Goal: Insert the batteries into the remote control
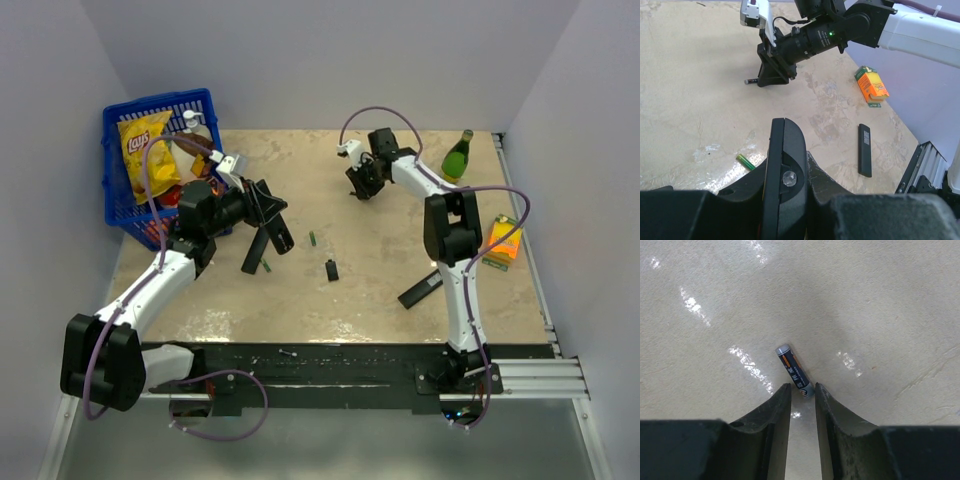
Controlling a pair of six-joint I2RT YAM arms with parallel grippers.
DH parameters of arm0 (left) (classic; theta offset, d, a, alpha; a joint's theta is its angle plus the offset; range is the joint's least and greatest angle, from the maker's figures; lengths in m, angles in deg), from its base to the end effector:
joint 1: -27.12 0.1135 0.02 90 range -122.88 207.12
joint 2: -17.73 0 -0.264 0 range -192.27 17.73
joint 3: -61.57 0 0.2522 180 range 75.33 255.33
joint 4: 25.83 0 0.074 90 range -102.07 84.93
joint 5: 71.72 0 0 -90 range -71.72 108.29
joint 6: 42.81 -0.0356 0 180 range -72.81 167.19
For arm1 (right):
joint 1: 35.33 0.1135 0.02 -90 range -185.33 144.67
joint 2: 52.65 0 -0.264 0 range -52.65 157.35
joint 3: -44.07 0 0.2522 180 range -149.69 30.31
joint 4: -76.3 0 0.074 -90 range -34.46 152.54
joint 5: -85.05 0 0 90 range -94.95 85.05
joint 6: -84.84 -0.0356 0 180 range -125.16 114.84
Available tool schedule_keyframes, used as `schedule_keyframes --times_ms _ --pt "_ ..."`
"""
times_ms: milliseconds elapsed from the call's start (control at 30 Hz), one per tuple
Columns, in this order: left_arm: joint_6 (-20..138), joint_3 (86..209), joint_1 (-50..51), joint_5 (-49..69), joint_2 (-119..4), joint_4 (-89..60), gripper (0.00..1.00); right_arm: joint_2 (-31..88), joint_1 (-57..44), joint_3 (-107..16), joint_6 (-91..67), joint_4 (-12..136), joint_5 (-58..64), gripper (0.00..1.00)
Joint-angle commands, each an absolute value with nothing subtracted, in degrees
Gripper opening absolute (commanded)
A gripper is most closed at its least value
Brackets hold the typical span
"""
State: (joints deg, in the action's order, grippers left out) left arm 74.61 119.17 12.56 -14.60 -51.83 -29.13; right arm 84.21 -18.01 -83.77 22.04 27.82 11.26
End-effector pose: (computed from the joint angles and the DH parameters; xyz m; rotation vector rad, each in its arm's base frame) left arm 0.2635 -0.0884 0.2930 0.2455 1.7930 -1.0232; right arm 0.4933 0.1642 0.1632 -1.0592 2.3095 0.2965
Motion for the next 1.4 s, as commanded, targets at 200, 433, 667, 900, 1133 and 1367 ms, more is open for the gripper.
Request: schedule_keyframes --times_ms 200,433,667,900,1133,1367 --pt "74.79 121.65 13.06 -16.17 -52.05 -32.81 0.00 82.62 -14.94 -78.67 24.46 26.33 5.77 0.23" --pt "74.88 121.56 13.06 -16.43 -52.05 -32.90 0.00 81.57 -14.15 -77.80 24.46 25.62 4.89 0.20" --pt "75.05 121.48 13.06 -16.61 -52.05 -33.07 0.00 78.49 -14.15 -74.72 21.48 27.72 5.51 0.07" --pt "75.84 121.30 13.06 -17.22 -52.40 -33.77 0.00 69.54 -13.18 -63.22 13.57 30.63 4.72 0.00" --pt "76.37 121.12 13.06 -17.66 -52.49 -34.30 0.00 61.27 -8.26 -49.77 6.01 29.49 -0.29 0.01" --pt "76.72 121.12 13.06 -18.01 -52.40 -34.83 0.00 55.29 -4.31 -40.54 0.21 31.86 -4.86 0.13"
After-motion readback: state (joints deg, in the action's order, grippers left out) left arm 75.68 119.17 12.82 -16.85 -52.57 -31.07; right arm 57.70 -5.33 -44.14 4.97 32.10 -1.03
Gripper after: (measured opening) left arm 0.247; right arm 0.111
